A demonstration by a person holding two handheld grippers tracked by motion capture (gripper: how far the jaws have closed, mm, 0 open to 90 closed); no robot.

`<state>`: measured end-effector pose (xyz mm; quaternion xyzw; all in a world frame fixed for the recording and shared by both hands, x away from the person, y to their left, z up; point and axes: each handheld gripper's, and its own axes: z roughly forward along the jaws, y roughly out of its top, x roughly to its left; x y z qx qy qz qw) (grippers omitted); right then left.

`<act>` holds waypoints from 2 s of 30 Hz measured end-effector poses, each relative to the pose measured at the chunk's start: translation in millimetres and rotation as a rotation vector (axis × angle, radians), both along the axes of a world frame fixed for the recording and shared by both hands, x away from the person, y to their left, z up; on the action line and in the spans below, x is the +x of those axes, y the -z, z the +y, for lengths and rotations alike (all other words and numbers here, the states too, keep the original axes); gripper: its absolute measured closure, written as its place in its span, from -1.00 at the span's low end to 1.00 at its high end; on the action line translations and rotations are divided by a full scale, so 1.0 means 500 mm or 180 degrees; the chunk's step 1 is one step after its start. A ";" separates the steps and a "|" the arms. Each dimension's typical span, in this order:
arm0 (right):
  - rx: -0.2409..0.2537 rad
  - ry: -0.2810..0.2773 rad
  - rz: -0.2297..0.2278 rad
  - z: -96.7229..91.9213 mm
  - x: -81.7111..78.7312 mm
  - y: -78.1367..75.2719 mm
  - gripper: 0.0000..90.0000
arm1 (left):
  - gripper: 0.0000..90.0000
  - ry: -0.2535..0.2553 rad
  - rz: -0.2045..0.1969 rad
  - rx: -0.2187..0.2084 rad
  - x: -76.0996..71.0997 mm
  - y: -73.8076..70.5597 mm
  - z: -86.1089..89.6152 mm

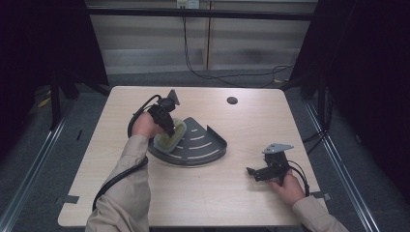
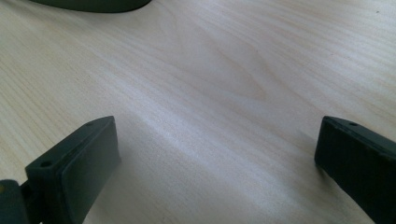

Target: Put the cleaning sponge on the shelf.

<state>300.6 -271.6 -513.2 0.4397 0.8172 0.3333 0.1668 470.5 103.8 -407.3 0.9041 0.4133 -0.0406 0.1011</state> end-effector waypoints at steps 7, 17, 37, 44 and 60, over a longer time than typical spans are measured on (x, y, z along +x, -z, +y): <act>-0.0002 -0.0010 -0.0009 0.000 0.000 0.000 -1.00 | 0.59 -0.0022 0.0020 -0.0002 -0.002 0.008 0.002; -0.0003 -0.0004 -0.0003 0.000 0.000 0.000 -1.00 | 0.53 -0.0033 -0.0012 -0.0012 -0.007 0.015 0.004; -0.0002 0.0002 0.0001 0.000 0.000 0.000 -1.00 | 0.58 -0.0039 -0.0044 0.0075 -0.022 0.007 0.032; -0.0002 0.0001 0.0001 0.000 0.000 0.000 -1.00 | 0.57 -0.0081 -0.0075 0.0074 -0.023 0.008 0.042; -0.0003 0.0001 0.0006 0.000 0.000 0.000 -1.00 | 0.42 -0.0139 -0.0137 0.0184 -0.041 0.035 0.052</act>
